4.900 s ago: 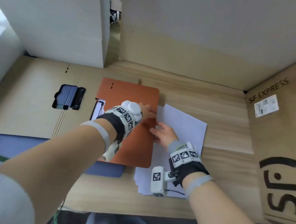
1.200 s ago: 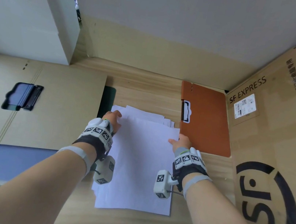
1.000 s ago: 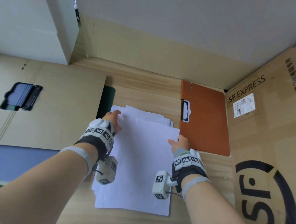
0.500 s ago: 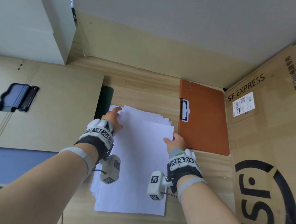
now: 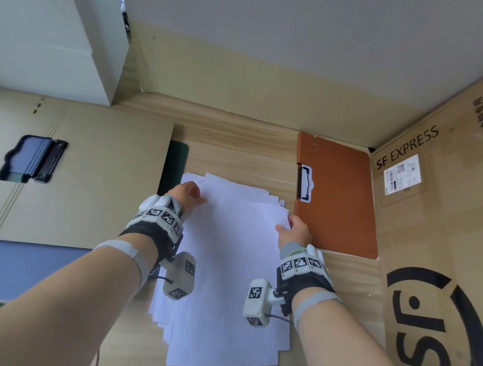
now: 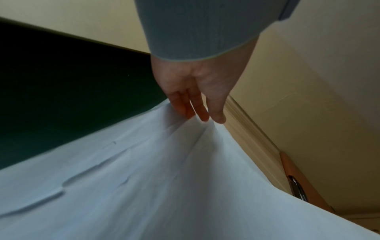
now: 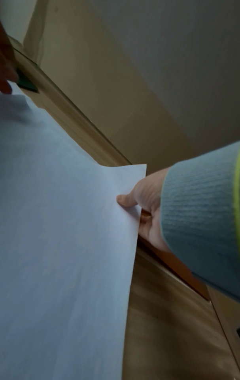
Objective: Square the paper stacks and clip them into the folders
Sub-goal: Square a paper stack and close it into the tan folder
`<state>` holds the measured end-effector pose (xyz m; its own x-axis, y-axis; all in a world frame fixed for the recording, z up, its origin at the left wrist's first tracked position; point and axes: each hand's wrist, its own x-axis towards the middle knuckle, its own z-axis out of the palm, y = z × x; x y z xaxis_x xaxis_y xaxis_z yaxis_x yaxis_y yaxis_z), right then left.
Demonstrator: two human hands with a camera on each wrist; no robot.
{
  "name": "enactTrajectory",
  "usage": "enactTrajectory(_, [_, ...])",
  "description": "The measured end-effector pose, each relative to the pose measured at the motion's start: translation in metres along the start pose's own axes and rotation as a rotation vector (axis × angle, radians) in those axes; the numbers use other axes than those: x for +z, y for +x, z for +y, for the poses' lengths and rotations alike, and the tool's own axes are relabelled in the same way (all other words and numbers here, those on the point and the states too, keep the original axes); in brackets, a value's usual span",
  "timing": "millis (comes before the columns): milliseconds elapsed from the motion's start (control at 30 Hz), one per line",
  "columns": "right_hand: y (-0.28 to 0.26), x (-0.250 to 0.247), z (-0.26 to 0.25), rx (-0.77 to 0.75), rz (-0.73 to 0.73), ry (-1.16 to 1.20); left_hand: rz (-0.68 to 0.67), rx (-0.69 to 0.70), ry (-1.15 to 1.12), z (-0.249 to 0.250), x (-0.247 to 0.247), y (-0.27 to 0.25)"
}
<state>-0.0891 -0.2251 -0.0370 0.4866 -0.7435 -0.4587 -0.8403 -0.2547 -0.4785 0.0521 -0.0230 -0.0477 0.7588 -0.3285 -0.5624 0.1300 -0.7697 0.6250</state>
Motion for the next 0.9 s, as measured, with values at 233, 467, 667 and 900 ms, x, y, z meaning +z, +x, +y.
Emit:
enactTrajectory(233, [0.007, -0.006, -0.001, 0.044, 0.1, 0.041, -0.095, -0.039, -0.094, -0.006, -0.004, -0.002])
enactTrajectory(467, [0.012, -0.007, 0.001, 0.063, 0.045, 0.028, -0.053, -0.008, -0.009, -0.005, -0.008, 0.0])
enactTrajectory(667, [0.012, -0.003, 0.004, 0.069, -0.015, 0.031, -0.03, -0.007, 0.039, 0.003, -0.006, 0.001])
enactTrajectory(900, [0.009, 0.005, 0.002, 0.12, -0.114, -0.052, -0.034, -0.014, -0.042, 0.008, -0.004, 0.002])
